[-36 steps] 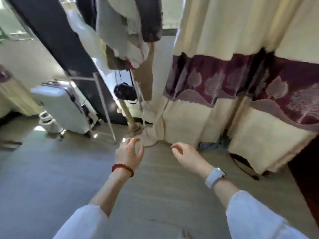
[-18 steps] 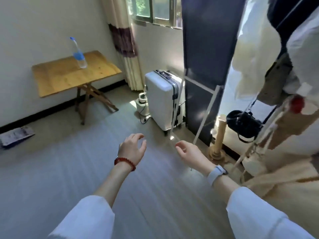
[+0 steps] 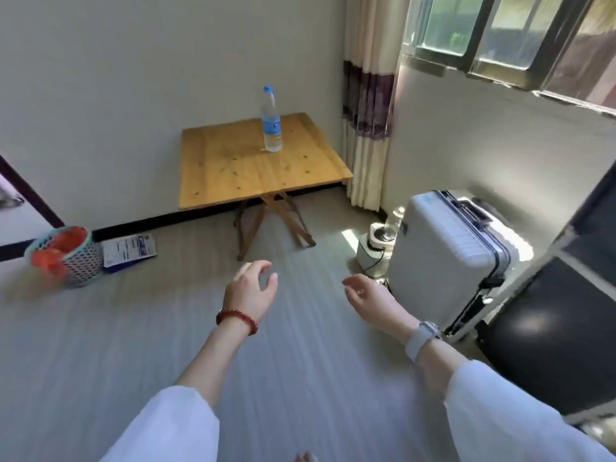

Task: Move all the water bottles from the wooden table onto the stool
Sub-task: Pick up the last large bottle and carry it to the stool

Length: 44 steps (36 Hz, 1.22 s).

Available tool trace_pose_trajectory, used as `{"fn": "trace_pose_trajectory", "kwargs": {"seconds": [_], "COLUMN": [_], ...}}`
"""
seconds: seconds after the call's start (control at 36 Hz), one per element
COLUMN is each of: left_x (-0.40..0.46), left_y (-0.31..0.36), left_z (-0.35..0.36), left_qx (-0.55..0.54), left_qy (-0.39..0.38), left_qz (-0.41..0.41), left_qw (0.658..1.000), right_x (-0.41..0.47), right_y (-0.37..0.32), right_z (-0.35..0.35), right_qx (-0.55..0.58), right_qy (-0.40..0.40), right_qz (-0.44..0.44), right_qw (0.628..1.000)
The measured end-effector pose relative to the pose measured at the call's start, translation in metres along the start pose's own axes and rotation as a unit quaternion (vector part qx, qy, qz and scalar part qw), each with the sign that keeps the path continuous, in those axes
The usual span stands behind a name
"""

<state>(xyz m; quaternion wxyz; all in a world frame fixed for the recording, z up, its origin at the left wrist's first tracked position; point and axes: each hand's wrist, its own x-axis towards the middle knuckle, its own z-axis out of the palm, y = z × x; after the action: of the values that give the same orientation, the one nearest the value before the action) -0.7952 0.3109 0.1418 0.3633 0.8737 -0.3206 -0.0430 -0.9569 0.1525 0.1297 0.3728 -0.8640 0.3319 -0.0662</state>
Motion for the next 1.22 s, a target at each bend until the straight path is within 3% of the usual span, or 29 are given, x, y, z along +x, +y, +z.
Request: {"fn": "trace_pose_trajectory", "kwargs": {"seconds": [0.22, 0.69, 1.0, 1.22], "left_x": [0.198, 0.604, 0.795, 0.946], "left_y": [-0.018, -0.064, -0.134, -0.155], "left_z": [-0.003, 0.073, 0.134, 0.201], "left_qx": [-0.014, -0.007, -0.059, -0.142], "left_qy": [0.0, -0.012, -0.045, -0.111], "left_qz": [0.012, 0.012, -0.068, -0.027], "left_qw": [1.0, 1.0, 0.995, 0.983], "right_x": [0.187, 0.624, 0.826, 0.956], "right_y": [-0.052, -0.059, -0.07, -0.07], "right_z": [-0.022, -0.014, 0.017, 0.051], "right_qx": [0.036, 0.067, 0.089, 0.107], "right_qy": [0.027, 0.008, -0.021, -0.001], "right_qz": [-0.001, 0.043, 0.053, 0.087], "right_qw": [0.999, 0.997, 0.994, 0.99]}}
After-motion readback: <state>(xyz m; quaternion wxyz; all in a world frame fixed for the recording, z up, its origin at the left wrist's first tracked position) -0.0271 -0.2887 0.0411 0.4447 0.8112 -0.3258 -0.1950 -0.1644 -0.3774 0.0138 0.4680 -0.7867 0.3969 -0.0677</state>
